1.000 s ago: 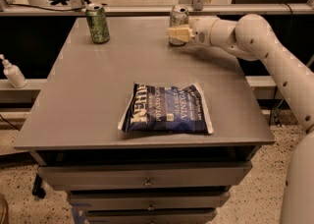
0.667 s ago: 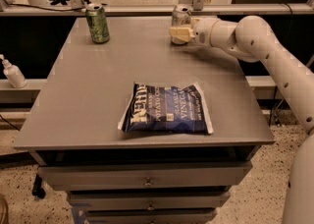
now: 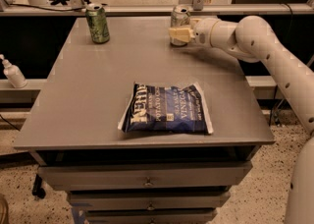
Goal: Knock 7up can over
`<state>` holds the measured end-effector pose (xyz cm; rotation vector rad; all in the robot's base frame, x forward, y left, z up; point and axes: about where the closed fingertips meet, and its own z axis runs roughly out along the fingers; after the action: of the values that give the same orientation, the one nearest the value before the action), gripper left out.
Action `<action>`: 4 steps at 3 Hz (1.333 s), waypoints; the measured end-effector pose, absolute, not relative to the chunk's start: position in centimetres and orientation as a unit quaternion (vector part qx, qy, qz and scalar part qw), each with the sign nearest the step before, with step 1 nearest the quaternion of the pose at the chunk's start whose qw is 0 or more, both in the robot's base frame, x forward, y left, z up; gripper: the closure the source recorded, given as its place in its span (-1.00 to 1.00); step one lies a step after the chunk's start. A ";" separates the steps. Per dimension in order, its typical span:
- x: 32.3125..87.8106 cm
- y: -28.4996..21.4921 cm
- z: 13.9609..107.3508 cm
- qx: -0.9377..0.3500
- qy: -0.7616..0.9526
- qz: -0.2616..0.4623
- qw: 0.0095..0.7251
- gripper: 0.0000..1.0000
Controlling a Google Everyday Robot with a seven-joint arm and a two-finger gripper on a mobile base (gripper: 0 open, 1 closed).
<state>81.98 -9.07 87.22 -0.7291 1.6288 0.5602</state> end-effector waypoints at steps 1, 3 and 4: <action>81.7 -9.1 88.2 -0.349 0.699 0.225 0.582 1.00; 79.9 -9.7 93.2 -0.511 0.664 0.133 0.529 1.00; 78.6 -9.3 93.8 -0.593 0.640 0.091 0.480 1.00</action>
Offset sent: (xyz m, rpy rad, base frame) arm -0.0210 -0.0233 0.0828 -0.4929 -0.1488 0.2247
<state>78.61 -9.33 93.83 -1.4475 1.5624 0.2212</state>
